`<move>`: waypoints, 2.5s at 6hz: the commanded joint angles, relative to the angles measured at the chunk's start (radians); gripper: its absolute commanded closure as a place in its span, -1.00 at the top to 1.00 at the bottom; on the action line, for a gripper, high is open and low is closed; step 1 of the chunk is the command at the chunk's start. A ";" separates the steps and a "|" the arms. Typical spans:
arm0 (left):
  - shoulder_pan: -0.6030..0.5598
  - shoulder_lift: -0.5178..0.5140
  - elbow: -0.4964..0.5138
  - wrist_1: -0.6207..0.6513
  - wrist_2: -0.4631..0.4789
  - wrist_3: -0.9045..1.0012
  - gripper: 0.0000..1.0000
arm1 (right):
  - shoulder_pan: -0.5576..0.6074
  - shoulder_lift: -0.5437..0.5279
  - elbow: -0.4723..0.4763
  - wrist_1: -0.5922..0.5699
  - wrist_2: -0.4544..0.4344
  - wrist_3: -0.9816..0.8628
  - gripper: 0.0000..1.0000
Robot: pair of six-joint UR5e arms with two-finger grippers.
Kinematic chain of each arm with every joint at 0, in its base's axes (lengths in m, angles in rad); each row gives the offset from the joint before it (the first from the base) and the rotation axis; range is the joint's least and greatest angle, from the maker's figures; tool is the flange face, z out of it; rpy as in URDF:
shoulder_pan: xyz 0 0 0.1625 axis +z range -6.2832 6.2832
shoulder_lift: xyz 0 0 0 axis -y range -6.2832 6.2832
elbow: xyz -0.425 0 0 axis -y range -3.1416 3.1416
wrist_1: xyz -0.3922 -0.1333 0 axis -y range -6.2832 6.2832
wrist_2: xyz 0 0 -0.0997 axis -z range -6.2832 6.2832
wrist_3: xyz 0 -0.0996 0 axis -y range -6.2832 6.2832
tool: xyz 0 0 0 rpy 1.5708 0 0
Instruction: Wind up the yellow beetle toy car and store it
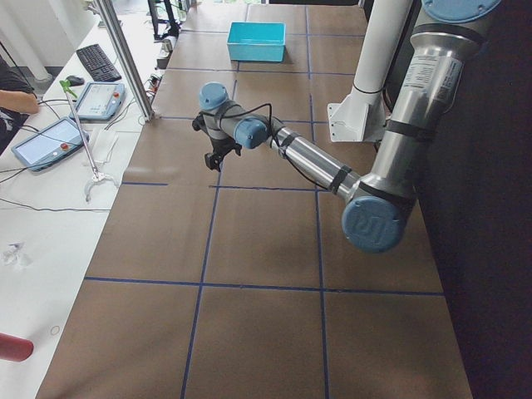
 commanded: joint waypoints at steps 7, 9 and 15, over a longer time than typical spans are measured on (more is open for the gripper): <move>0.371 -0.518 0.397 0.199 0.305 0.399 1.00 | 0.000 -0.002 0.000 0.000 0.002 0.000 1.00; 0.394 -0.560 0.446 0.202 0.310 0.286 1.00 | 0.000 -0.002 0.000 0.000 0.002 0.000 1.00; 0.427 -0.581 0.583 0.176 0.406 0.250 1.00 | 0.000 -0.002 0.000 0.000 0.002 0.000 1.00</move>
